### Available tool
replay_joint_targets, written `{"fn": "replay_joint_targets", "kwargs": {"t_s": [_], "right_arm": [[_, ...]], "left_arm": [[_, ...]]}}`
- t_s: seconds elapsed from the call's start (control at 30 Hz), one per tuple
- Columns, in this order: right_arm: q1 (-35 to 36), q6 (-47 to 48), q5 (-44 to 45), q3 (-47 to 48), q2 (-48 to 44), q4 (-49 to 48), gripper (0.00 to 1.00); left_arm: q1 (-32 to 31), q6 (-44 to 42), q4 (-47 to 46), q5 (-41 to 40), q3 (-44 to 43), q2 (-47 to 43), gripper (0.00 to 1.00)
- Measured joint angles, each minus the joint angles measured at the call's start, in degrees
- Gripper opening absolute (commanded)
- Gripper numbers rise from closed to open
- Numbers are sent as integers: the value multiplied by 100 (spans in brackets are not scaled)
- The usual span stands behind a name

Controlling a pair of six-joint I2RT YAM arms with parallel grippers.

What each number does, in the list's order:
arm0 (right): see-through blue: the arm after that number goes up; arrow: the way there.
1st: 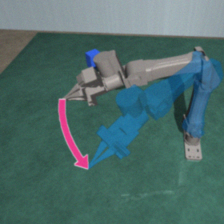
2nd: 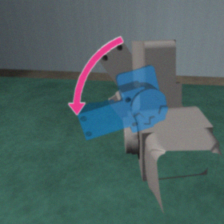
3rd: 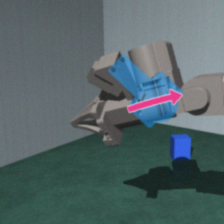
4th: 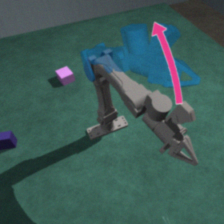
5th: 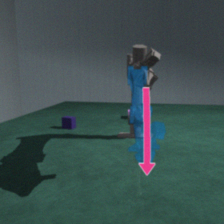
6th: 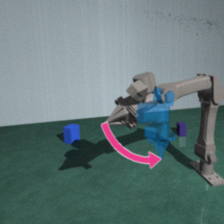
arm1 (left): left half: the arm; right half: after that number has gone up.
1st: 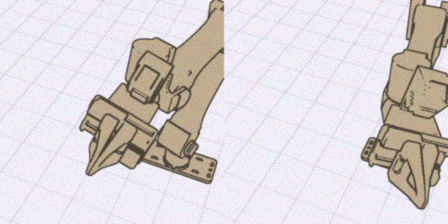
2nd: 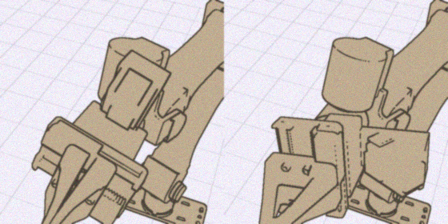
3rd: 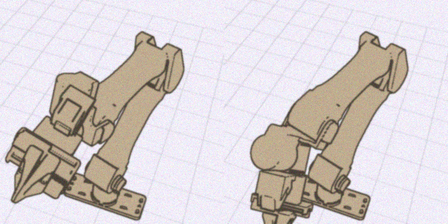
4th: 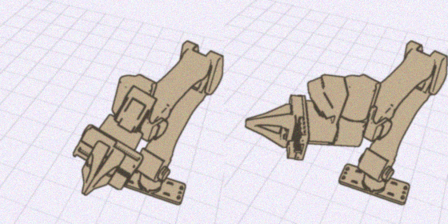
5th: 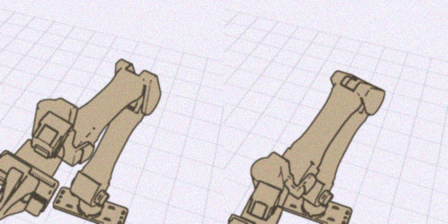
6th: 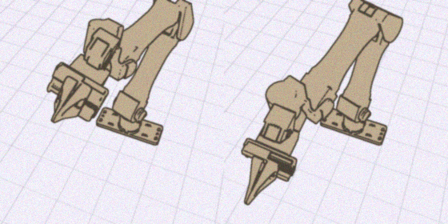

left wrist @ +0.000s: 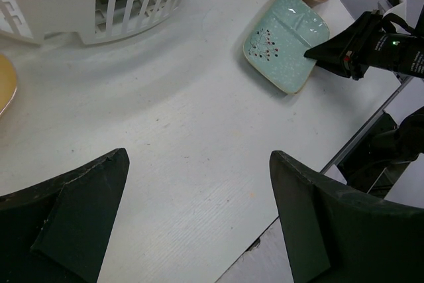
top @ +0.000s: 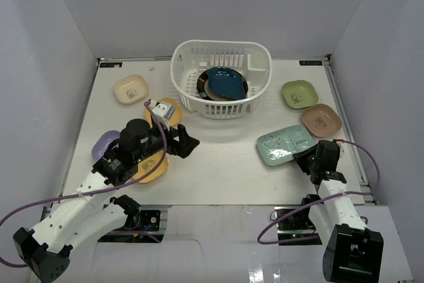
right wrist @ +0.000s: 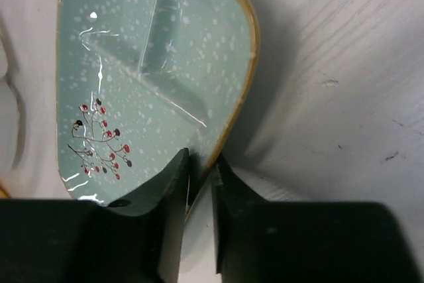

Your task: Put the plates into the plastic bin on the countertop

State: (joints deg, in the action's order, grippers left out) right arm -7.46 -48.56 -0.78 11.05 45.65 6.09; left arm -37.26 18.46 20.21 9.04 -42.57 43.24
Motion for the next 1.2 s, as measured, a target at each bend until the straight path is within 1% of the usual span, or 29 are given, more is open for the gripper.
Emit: {"fn": "replay_joint_targets", "kwargs": {"t_s": [0.07,0.1,0.2,0.3,0.4,0.43,0.53,0.7,0.77,0.87,0.97,1.07,1.13,1.2], "right_arm": [[-11,-114,-105,-55,-223,94,10],[-13,-186,-149,-55,-339,142,8],[11,-168,-431,-52,-673,389,8],[46,-72,-581,-39,-1054,922,8],[46,162,-627,260,-1381,1589,8],[48,269,-636,420,-1416,1853,8],[48,498,-739,1290,-1366,2186,8],[52,754,-1248,3053,-977,2013,8],[74,820,-1567,3746,-645,1593,8],[262,835,-1934,4415,-7,846,8],[986,1038,-1845,5134,992,437,8],[1836,1360,-1784,6325,2568,374,8],[2184,1493,-1834,7069,3611,243,8],[2356,1580,-1884,7775,4572,251,8]], "left_arm": [[0,0,0,-13,0,7,98],[0,0,0,-22,0,9,98],[0,0,0,-50,0,17,98],[4,0,9,-83,0,17,98],[17,-2,35,-138,0,17,98],[31,-2,42,-160,0,17,98],[61,0,46,-271,0,17,98],[83,4,57,-546,-2,-7,98],[116,11,57,-619,-2,-20,98],[155,31,57,-691,-2,-22,98],[192,48,59,-824,-2,-20,98],[240,57,59,-916,-2,-4,98],[295,63,59,-962,-2,15,98],[354,70,59,-999,-2,48,98]]}}
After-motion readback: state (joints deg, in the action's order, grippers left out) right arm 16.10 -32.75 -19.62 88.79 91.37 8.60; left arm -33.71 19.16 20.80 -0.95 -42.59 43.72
